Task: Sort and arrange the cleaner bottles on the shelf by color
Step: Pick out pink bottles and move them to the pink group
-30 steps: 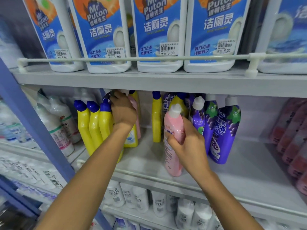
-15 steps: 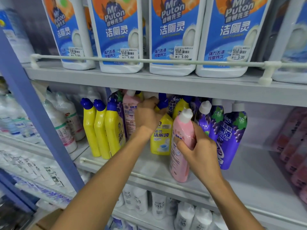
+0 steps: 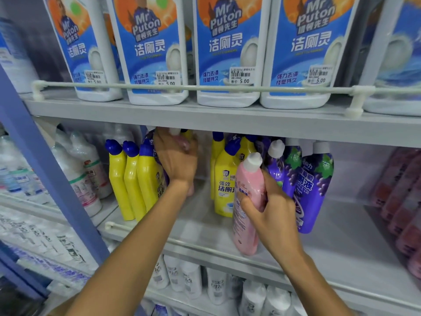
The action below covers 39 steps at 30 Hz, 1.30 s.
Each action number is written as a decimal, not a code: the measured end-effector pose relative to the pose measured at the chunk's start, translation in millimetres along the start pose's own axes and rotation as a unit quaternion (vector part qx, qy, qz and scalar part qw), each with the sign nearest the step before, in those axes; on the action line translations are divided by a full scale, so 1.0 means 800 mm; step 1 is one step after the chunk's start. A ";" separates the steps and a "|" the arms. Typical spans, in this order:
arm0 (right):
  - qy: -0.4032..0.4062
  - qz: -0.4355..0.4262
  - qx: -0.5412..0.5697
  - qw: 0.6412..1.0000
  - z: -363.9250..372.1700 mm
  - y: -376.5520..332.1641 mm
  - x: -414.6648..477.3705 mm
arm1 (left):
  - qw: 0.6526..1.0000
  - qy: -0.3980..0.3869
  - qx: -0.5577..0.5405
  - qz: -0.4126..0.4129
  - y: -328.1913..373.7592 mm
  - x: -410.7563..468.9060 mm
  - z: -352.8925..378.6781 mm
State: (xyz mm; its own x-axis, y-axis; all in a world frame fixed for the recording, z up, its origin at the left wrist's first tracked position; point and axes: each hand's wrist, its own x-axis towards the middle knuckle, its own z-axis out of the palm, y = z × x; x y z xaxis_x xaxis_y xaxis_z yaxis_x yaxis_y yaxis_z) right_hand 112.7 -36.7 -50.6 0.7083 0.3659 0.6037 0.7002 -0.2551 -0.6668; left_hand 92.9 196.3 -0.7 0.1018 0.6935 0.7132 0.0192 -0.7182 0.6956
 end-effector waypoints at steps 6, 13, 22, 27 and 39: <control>-0.002 0.003 0.006 1.000 -0.002 0.001 -0.001 | 0.982 -0.072 0.108 -0.134 -0.038 0.006 0.026; -0.006 0.000 0.019 1.000 -0.002 0.002 -0.001 | 0.982 -0.061 0.152 -0.096 -0.049 -0.010 0.031; -0.010 -0.004 0.047 0.999 -0.004 0.006 -0.001 | 0.979 -0.138 0.119 -0.091 -0.020 -0.040 -0.001; -0.012 -0.005 0.059 0.998 -0.002 0.008 -0.001 | 0.986 -0.132 0.065 -0.075 -0.025 -0.048 -0.028; 0.005 0.011 0.056 0.998 0.003 0.000 -0.007 | 0.923 -0.259 -0.084 -0.271 -0.051 -0.071 -0.018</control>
State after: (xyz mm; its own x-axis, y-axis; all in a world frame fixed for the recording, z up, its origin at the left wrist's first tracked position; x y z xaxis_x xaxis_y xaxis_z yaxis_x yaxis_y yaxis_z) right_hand 108.4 -36.7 -54.7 0.7248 0.3518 0.5924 0.6705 -0.1620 -0.7240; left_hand 72.1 187.4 -68.2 0.5854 0.7970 0.1486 0.0581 -0.2241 0.9728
